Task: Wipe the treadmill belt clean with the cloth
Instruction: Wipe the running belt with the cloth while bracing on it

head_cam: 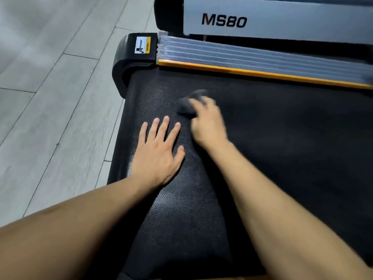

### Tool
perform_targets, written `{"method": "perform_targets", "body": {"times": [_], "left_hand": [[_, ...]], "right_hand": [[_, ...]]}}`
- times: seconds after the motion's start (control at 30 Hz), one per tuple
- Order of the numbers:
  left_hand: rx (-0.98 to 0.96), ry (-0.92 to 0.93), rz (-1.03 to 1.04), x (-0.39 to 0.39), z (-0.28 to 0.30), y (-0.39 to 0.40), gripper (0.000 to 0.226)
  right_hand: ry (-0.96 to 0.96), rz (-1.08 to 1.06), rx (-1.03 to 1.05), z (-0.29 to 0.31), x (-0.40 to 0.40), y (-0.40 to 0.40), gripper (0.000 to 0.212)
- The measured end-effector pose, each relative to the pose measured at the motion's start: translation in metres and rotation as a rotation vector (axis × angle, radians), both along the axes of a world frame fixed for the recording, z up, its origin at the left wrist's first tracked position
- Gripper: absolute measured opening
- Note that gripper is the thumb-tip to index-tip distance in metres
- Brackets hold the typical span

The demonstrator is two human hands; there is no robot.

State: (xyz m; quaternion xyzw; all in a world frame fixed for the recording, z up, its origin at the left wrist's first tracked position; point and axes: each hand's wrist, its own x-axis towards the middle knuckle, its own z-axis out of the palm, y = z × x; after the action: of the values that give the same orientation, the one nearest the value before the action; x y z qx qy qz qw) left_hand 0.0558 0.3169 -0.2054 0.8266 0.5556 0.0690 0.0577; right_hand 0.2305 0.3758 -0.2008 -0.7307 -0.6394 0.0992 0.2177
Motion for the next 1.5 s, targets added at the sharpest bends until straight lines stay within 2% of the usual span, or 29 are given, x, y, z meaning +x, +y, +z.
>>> {"method": "perform_targets", "body": {"times": [0.07, 0.13, 0.2, 0.33, 0.5, 0.57, 0.7, 0.77, 0.83, 0.9, 1.03, 1.13, 1.23, 1.3, 1.37, 1.43, 1.5], "left_hand": [[0.000, -0.010, 0.004, -0.003, 0.002, -0.001, 0.069], [-0.009, -0.031, 0.000, -0.004, 0.006, -0.002, 0.068], [-0.015, -0.053, 0.007, -0.005, 0.007, -0.002, 0.068], [-0.019, -0.062, 0.015, -0.002, 0.007, -0.003, 0.067], [-0.037, -0.068, 0.010, -0.001, 0.006, 0.001, 0.069], [-0.063, -0.072, 0.001, -0.003, 0.007, 0.002, 0.071], [-0.159, -0.058, -0.035, -0.010, 0.017, 0.006, 0.087], [-0.222, 0.021, -0.034, -0.011, 0.031, 0.004, 0.087], [-0.248, 0.133, -0.024, -0.015, 0.045, -0.007, 0.075], [-0.271, 0.194, -0.016, -0.023, 0.056, -0.023, 0.070], [-0.331, 0.249, -0.070, -0.045, 0.072, -0.052, 0.067], [-0.507, 0.314, -0.123, -0.053, 0.074, -0.056, 0.097], [-0.584, 0.405, -0.170, -0.053, 0.066, -0.049, 0.123], [-0.588, 0.404, -0.164, -0.051, 0.062, -0.047, 0.126], [-0.602, 0.380, -0.146, -0.051, 0.063, -0.049, 0.125], [-0.603, 0.349, -0.150, -0.053, 0.065, -0.050, 0.124], [-0.591, 0.338, -0.158, -0.057, 0.064, -0.050, 0.125]], "right_hand": [[-0.001, 0.159, -0.020, 0.002, -0.032, -0.002, 0.056], [-0.012, 0.195, -0.029, 0.006, -0.021, -0.005, 0.058], [-0.014, 0.097, -0.019, 0.008, 0.017, -0.012, 0.059], [-0.037, -0.230, -0.039, 0.006, 0.102, -0.044, 0.056], [-0.068, -0.384, -0.051, 0.002, 0.100, -0.047, 0.053], [-0.061, -0.316, -0.037, 0.000, 0.065, -0.045, 0.053], [-0.040, 0.019, -0.006, -0.001, -0.022, -0.048, 0.053], [-0.042, 0.096, -0.040, 0.001, -0.023, -0.051, 0.056], [-0.053, 0.097, -0.057, 0.002, 0.005, -0.058, 0.060], [-0.070, -0.018, -0.037, 0.000, 0.045, -0.072, 0.062], [-0.038, -0.404, -0.044, 0.004, 0.113, -0.103, 0.060], [-0.055, -0.513, -0.118, 0.006, 0.096, -0.101, 0.062], [-0.002, -0.375, -0.036, -0.002, 0.030, -0.084, 0.052], [0.057, -0.190, -0.042, -0.004, -0.020, -0.078, 0.050], [-0.012, 0.028, -0.057, 0.003, -0.056, -0.082, 0.058], [-0.081, 0.139, -0.078, 0.011, -0.050, -0.082, 0.064], [-0.095, 0.105, -0.073, 0.010, -0.017, -0.088, 0.064]]}}
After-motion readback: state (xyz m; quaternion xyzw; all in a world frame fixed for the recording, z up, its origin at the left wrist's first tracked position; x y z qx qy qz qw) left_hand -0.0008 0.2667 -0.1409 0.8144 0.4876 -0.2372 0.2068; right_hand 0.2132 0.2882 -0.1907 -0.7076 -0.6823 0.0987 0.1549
